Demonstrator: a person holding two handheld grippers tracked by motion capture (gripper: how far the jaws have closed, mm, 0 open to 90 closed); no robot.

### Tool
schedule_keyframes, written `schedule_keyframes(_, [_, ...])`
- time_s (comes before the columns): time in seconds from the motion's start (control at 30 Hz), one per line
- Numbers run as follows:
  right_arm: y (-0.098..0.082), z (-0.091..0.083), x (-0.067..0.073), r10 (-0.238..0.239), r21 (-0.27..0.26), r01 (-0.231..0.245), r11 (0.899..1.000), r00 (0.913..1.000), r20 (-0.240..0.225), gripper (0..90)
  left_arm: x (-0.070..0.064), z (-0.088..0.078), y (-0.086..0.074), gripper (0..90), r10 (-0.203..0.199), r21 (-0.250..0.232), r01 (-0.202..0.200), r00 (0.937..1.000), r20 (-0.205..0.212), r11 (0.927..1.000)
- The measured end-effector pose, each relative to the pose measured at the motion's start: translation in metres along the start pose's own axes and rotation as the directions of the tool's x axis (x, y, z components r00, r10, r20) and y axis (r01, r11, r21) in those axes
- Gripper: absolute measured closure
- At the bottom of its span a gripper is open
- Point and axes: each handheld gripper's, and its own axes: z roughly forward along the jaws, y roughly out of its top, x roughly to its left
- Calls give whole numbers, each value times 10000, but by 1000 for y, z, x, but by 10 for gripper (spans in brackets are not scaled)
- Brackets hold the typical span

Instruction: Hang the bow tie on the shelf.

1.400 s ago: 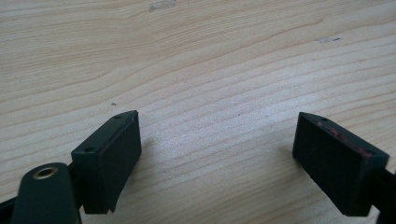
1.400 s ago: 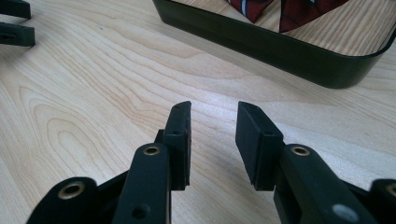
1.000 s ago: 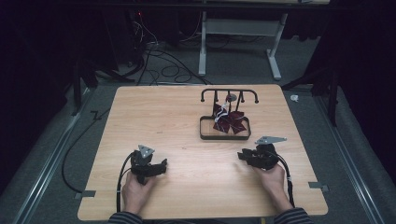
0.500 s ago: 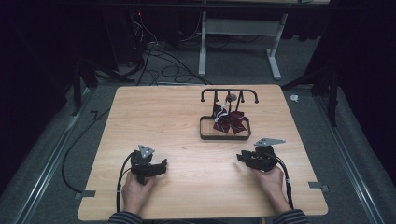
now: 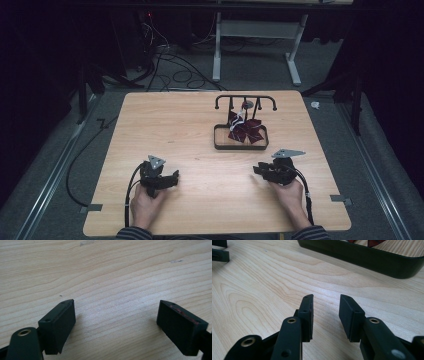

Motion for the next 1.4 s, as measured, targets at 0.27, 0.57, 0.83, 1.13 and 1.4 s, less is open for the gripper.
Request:
schedule_keyframes(0.27, [-1, 4, 2, -53, 104, 53, 9999, 10000, -22, 660, 0, 0, 0, 158, 1, 2, -1, 10000, 8, 10000])
schedule_keyframes(0.57, [-7, 6, 1, 76, 125, -75, 9999, 10000, -37, 657, 0, 0, 0, 158, -3, -1, 3, 10000, 2, 10000])
schedule_keyframes(0.83, [-10, 6, 2, -62, -90, 62, 9999, 10000, -11, 640, 0, 0, 0, 158, 1, 2, -1, 10000, 5, 10000])
schedule_keyframes(1.13, [-12, 8, 15, -1197, 44, 1197, 9928, 9905, 682, 513, 0, 0, 0, 159, 43, -1, -43, 10000, -8, 10000])
schedule_keyframes(1.4, [-12, 10, 23, -1561, 274, 1537, 9877, 9750, 1582, 423, 0, 0, 0, 160, 68, -6, -68, 10000, 28, 10000])
